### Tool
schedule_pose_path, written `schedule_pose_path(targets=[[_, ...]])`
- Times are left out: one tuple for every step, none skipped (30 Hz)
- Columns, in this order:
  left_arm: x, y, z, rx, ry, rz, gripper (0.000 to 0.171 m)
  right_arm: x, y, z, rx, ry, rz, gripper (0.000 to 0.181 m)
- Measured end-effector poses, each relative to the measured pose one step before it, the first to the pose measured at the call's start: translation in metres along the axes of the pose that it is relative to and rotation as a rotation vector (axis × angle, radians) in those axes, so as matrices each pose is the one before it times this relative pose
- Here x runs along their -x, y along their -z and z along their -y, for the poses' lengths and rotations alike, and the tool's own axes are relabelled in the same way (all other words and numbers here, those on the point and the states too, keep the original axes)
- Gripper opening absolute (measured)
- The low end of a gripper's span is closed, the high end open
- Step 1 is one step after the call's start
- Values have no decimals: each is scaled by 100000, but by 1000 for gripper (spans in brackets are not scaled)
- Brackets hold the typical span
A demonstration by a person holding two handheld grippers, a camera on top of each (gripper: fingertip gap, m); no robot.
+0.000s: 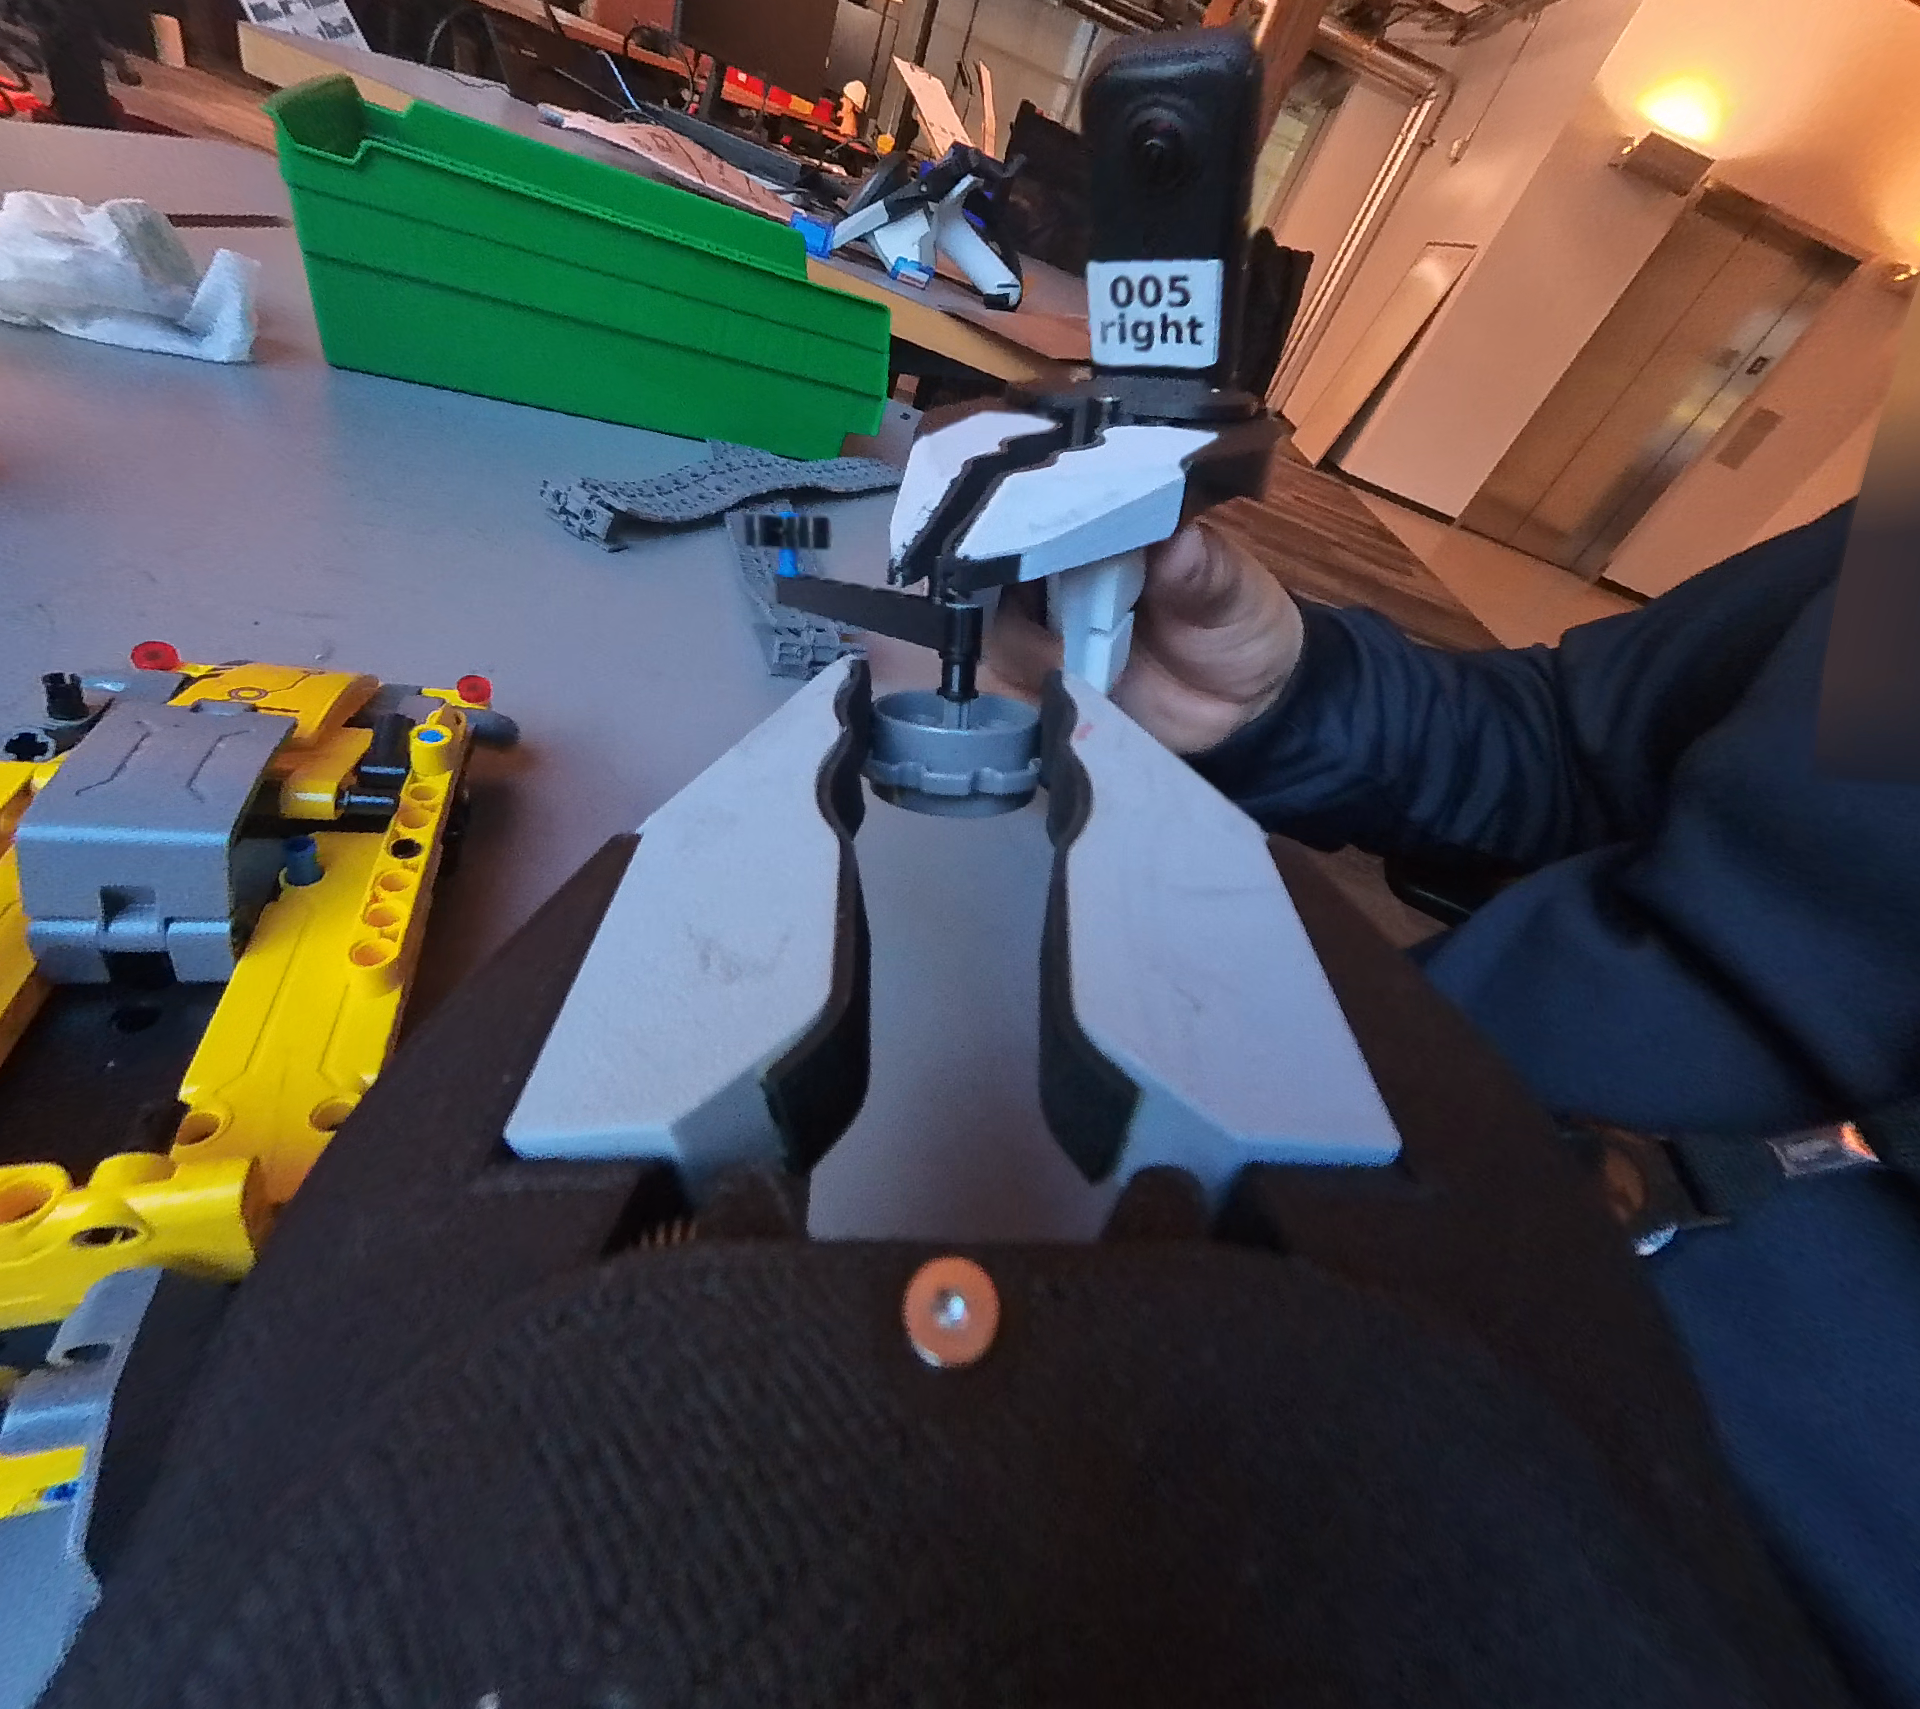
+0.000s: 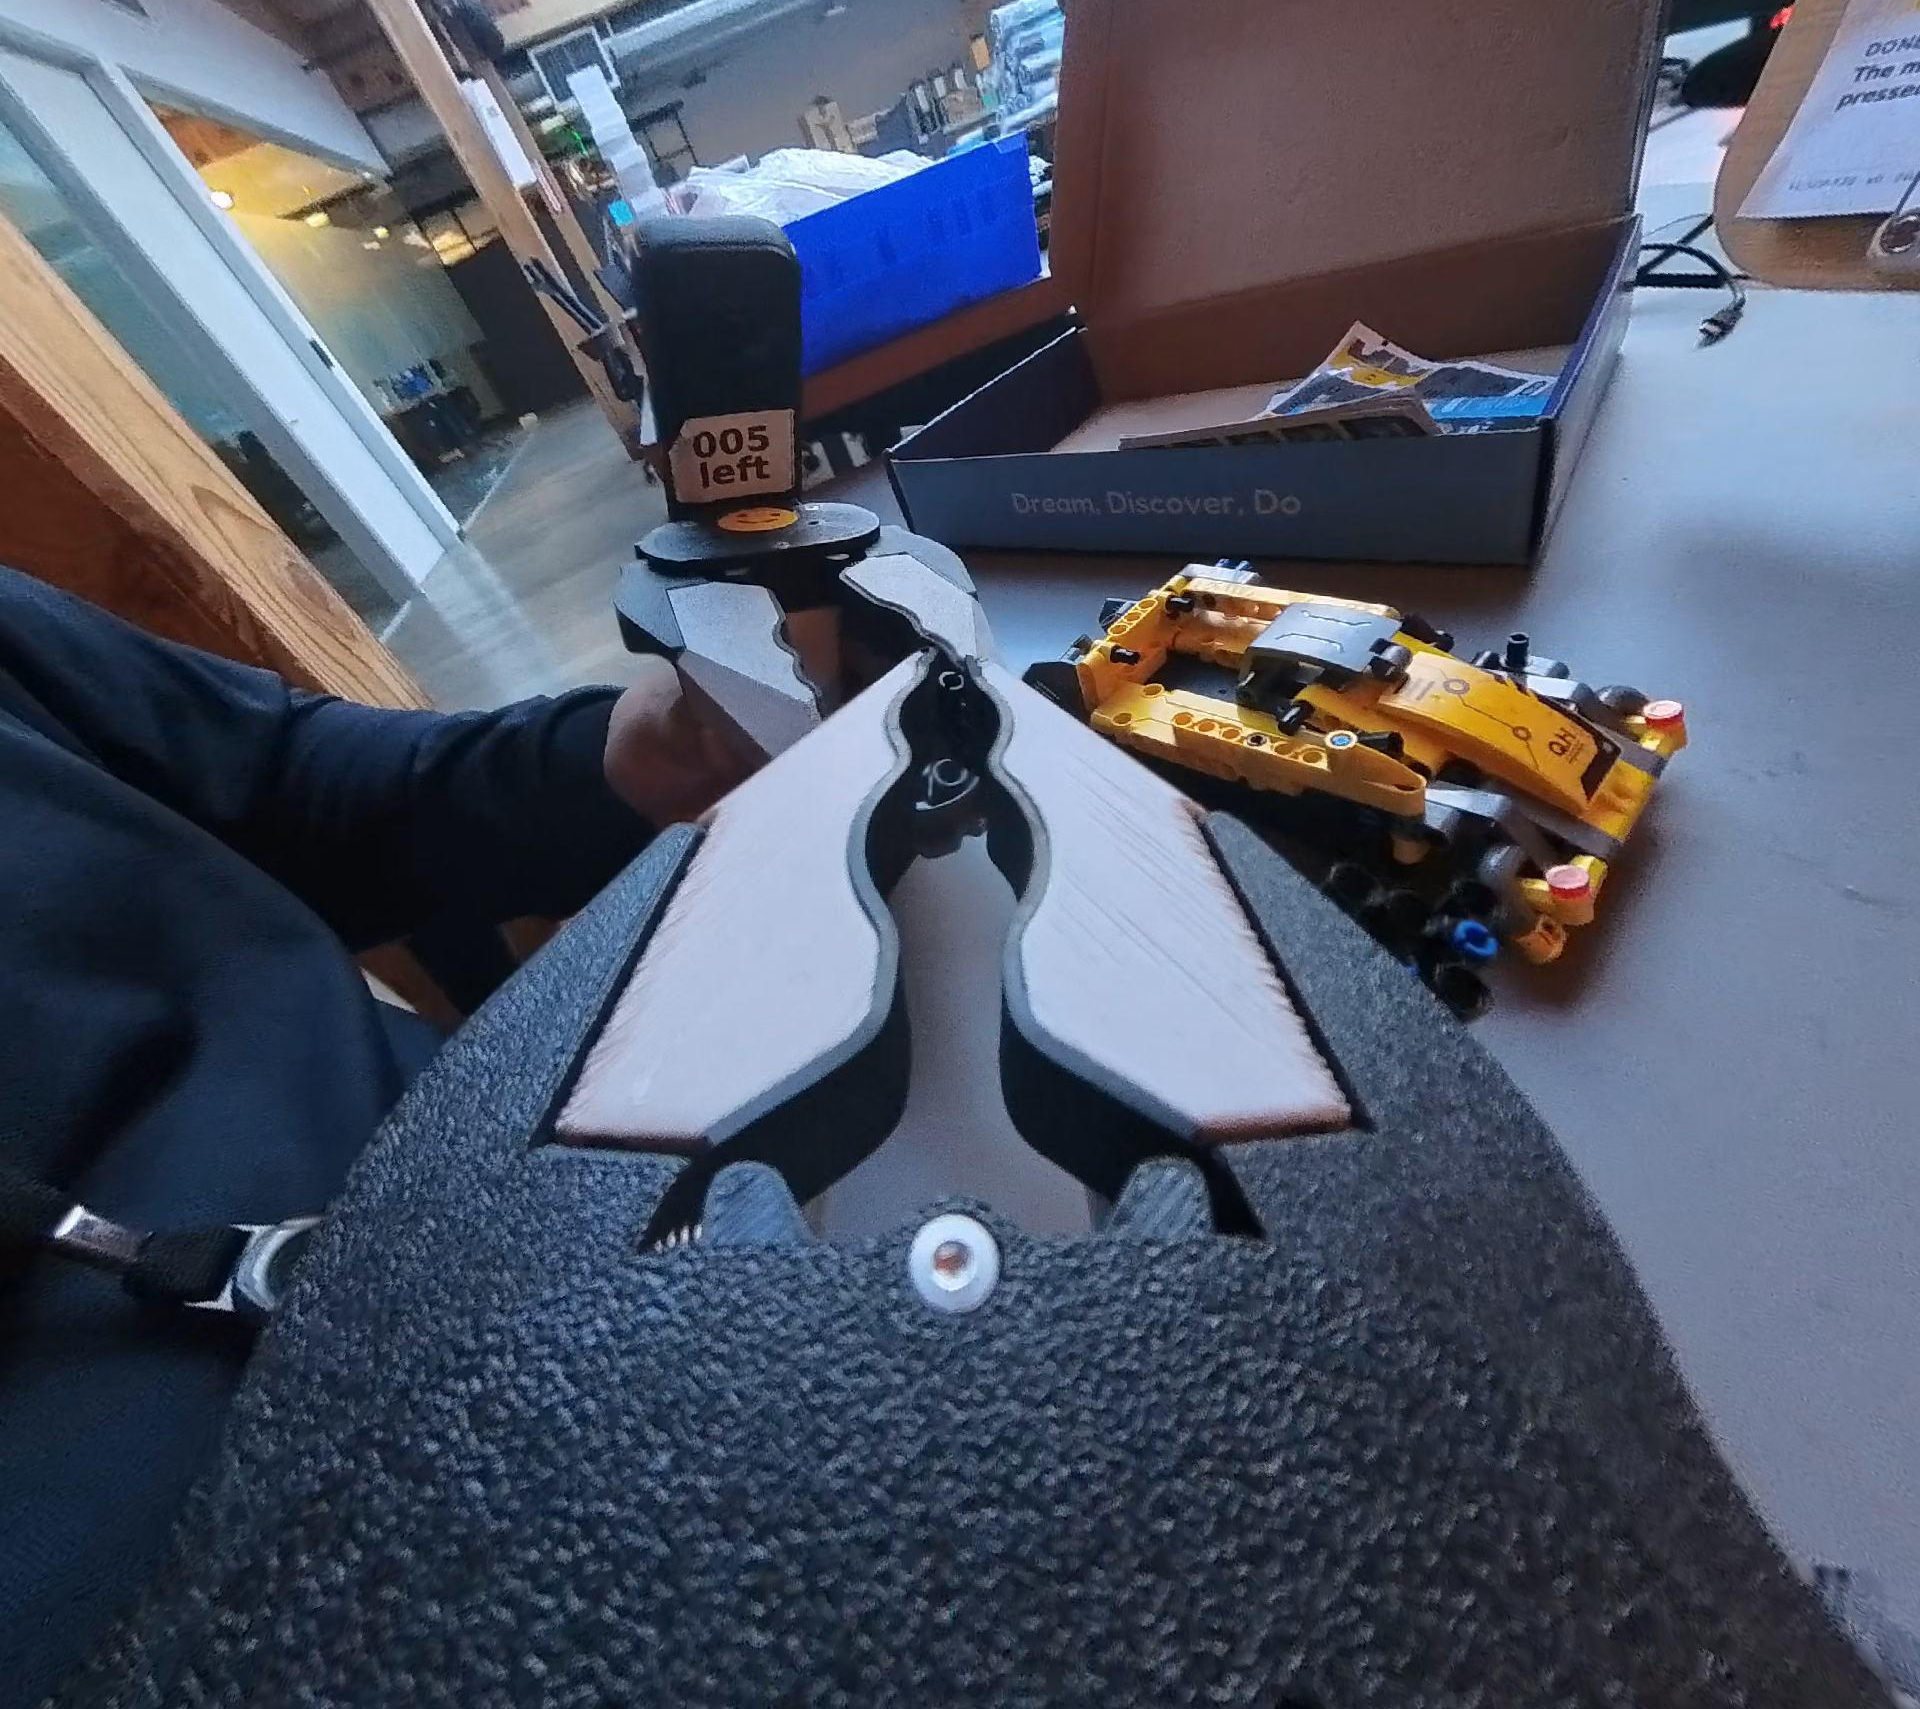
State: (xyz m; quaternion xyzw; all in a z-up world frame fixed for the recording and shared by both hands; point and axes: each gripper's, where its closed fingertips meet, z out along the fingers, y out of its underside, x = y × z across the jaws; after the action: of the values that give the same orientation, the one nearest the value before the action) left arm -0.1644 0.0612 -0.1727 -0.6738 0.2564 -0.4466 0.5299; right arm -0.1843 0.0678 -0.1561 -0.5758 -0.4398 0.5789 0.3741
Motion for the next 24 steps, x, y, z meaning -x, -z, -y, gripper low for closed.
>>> schedule_pose_path(targets=[[16, 25, 178, -1437, 178, 138, 31, 15, -24, 51, -657, -1943, 833, 1], [39, 49, 153, -1269, 331, 226, 31, 7, 6, 57, -668, -1420, 866, 3], [116, 54, 106, -826, 731, 511, 31, -43, 24, 47, -516, -858, 379, 6], [17, 33, 41, -405, 727, -270, 31, -57, 27, 4, -253, -284, 49, 7], [-7, 4, 7, -127, 614, -360, 31, -34, 11, 12, -257, 222, -158, 3], [50, -39, -12, 1, 521, 226, 31, -26, -20, 6, -186, 608, -435, 2], [-47, -68, 10, -255, 379, -262, 31, 33, -27, 52, -368, 1033, -402, 1], [-46, -91, -27, 99, 237, -165, 31, 70, -42, 55, -275, 1331, -323, 1], [64, -145, -160, 1145, 44, 681, 31, 31, -55, -32, 388, 1471, -501, 1], [131, -157, -219, 1705, -188, 1162, 31, -91, -49, -122, 966, 1400, -1048, 1], [131, -81, -92, 681, -230, 1237, 31, -129, -12, -90, 695, 794, -887, 1], [7, -13, 9, -2, -391, 296, 31, -26, 30, -18, 94, -312, 259, 1], [-62, -13, -66, 406, -451, -56, 31, -2, 35, -48, 117, -1206, 731, 1], [1, -49, -231, 1970, -324, 34, 31, -88, 23, -132, 541, -940, 109, 1], [-7, -79, -239, 2055, -561, 112, 31, -147, -5, -185, 560, 33, -666, 1], [2, -81, -147, 1037, -775, 576, 31, -85, -13, -145, 235, 296, -613, 2], [21, -88, -111, 802, -596, 773, 31, 9, -33, -129, 205, -247, -9, 2], [-50, -114, -141, 980, -328, 205, 31, 10, -39, -119, 338, -618, 352, 2], [-9, -89, -105, 763, 162, 127, 31, -29, 10, -101, 315, -334, 157, 2], [-10, -45, -6, 5, 185, 33, 31, -28, 39, -44, 22, 231, 0, 2], [-46, -40, -20, 50, -54, -194, 31, 10, 67, -18, 131, 565, 17, 1], [-1, -63, -88, 691, -260, 212, 31, -11, 48, -74, 701, 939, -196, 1], [4, -83, -109, 807, -387, 385, 31, -10, 48, -89, 869, 1395, -498, 1], [16, -92, -63, 480, -180, 336, 31, -31, 35, -49, 548, 1444, -756, 1]])
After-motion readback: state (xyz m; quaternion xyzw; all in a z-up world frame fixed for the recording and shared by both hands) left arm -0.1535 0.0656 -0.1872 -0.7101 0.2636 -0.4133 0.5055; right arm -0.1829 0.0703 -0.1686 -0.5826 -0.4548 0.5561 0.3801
